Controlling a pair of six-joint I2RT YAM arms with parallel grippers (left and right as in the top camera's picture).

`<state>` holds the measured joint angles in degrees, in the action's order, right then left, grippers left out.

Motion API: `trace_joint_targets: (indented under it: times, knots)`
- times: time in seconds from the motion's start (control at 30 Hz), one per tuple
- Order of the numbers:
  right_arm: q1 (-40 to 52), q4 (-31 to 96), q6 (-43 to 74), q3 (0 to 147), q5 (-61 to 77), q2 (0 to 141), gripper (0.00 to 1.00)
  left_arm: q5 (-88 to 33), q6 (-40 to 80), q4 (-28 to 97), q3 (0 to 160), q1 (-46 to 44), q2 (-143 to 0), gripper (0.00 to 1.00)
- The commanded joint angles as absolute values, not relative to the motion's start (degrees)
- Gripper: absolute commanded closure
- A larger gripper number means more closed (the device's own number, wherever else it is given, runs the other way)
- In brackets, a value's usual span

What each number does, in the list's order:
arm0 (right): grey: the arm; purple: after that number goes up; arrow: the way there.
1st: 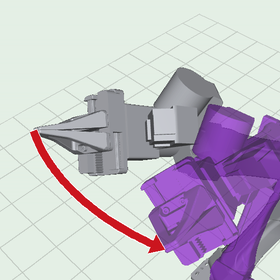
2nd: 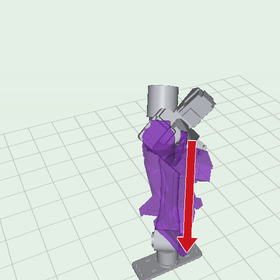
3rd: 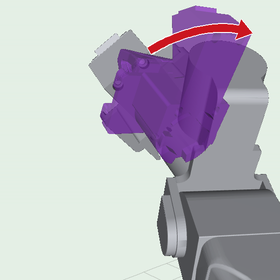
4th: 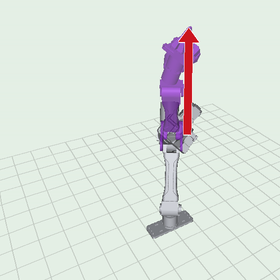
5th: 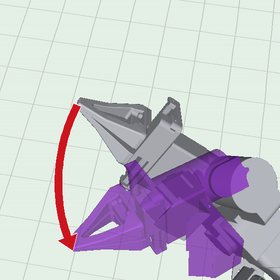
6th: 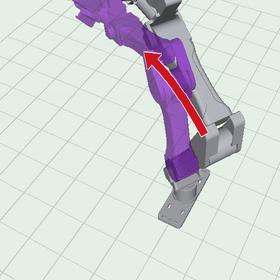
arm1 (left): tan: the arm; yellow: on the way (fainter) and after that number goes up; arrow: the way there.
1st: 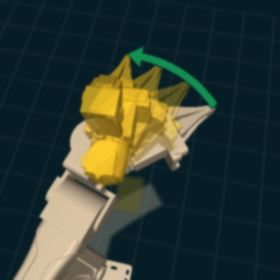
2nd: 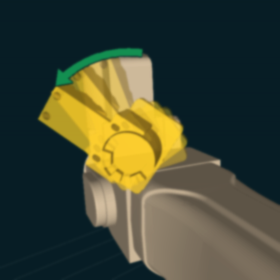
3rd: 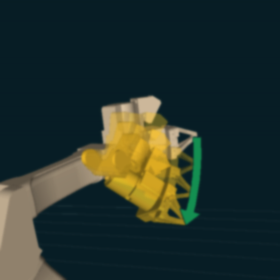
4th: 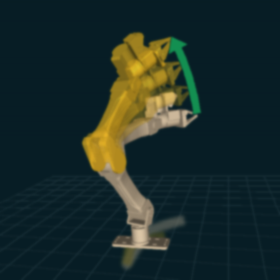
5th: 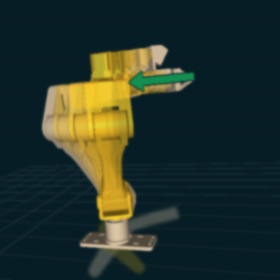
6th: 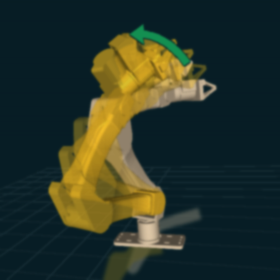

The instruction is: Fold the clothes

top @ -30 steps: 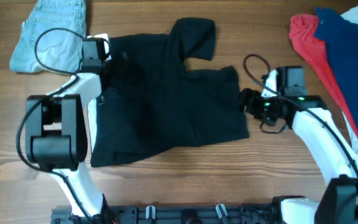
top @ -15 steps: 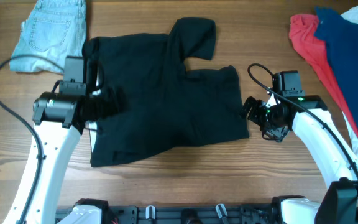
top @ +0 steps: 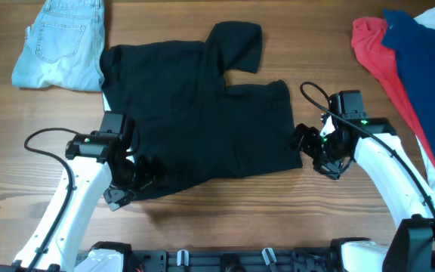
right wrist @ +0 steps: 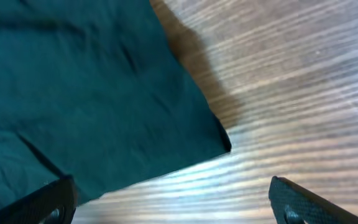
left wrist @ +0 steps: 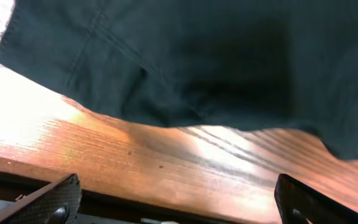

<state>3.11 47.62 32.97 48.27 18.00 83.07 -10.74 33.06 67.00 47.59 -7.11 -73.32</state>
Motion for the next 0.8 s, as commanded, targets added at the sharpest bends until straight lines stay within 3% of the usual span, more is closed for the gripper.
trace_joint_targets:
  times: [0.0, 0.37, 0.7, 0.77]
  knots:
    - [3.14, 46.48, 32.99, 46.37, 17.8, 86.65, 0.0, -6.63, 37.15, 65.91, 46.85, -5.74, -73.56, 0.0]
    - [5.3, 45.17, 33.21, 46.37, 17.43, 88.73, 0.01, -4.99, 37.12, 60.29, 46.33, 8.34, -82.65, 0.0]
    - [5.3, 44.82, 34.28, 46.37, 18.09, 88.73, 0.01, -9.17, 38.0, 49.28, 35.94, 8.54, -84.55, 0.01]
    - [5.3, 44.73, 34.65, 46.37, 18.11, 88.73, 0.01, -10.44, 38.02, 46.85, 34.3, 8.54, -84.55, 0.05]
